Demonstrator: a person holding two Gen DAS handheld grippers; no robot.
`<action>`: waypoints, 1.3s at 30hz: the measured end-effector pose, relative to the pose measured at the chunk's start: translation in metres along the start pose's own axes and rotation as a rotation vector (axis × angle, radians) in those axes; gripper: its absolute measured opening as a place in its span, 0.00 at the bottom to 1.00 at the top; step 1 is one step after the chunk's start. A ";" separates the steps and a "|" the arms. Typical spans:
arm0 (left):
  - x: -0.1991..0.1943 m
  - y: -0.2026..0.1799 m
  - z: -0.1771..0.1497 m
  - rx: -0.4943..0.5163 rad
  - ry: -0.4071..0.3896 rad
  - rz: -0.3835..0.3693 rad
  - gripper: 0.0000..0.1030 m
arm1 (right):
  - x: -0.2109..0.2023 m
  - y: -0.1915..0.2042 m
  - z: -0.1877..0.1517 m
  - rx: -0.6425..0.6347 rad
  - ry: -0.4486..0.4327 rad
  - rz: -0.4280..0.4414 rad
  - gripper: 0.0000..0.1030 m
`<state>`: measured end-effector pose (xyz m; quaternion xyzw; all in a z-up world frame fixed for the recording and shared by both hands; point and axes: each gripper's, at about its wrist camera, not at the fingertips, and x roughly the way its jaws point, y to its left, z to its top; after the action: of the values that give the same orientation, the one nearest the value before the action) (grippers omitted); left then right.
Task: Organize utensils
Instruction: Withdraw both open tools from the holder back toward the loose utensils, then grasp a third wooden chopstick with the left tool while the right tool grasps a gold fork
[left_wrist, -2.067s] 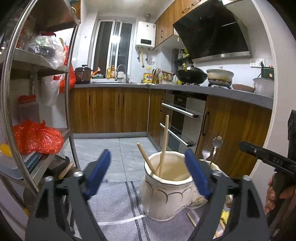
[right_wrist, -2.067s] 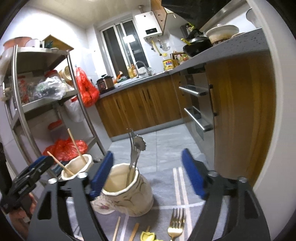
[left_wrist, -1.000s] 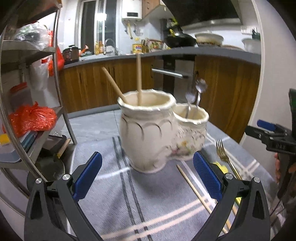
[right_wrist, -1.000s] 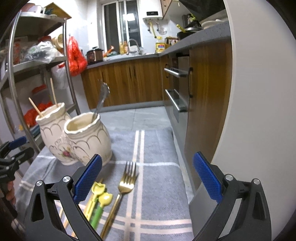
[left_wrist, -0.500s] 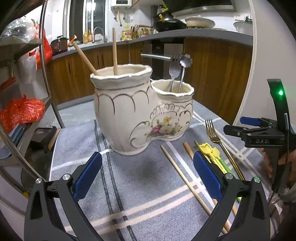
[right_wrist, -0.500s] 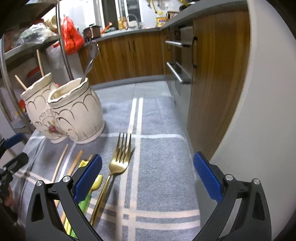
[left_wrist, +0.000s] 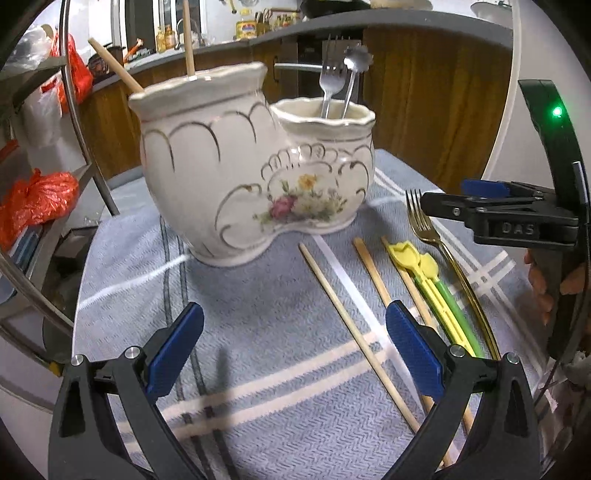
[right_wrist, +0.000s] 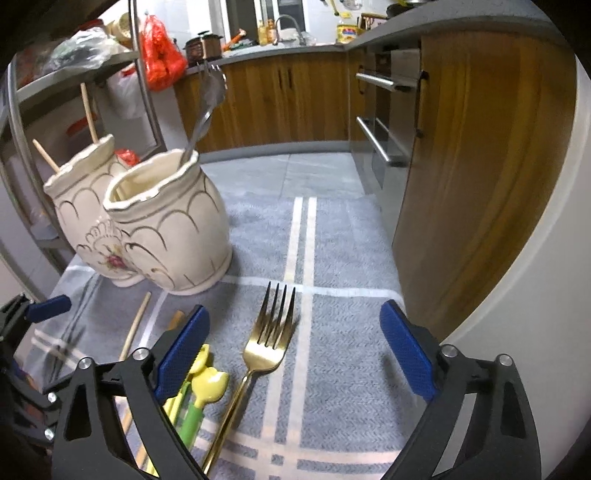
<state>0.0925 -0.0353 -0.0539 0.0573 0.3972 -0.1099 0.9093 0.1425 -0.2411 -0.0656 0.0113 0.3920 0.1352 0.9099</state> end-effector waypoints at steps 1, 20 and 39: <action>0.001 -0.001 -0.001 0.001 0.005 -0.009 0.94 | 0.003 -0.001 0.000 0.005 0.011 0.003 0.78; 0.004 -0.024 -0.015 0.082 0.091 -0.071 0.59 | 0.029 -0.009 0.011 0.044 0.097 0.182 0.23; -0.004 -0.027 -0.007 0.137 0.114 -0.079 0.08 | -0.032 -0.008 0.002 0.041 -0.067 0.158 0.03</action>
<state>0.0783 -0.0594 -0.0561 0.1098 0.4419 -0.1692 0.8741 0.1244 -0.2567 -0.0425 0.0654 0.3619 0.1980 0.9086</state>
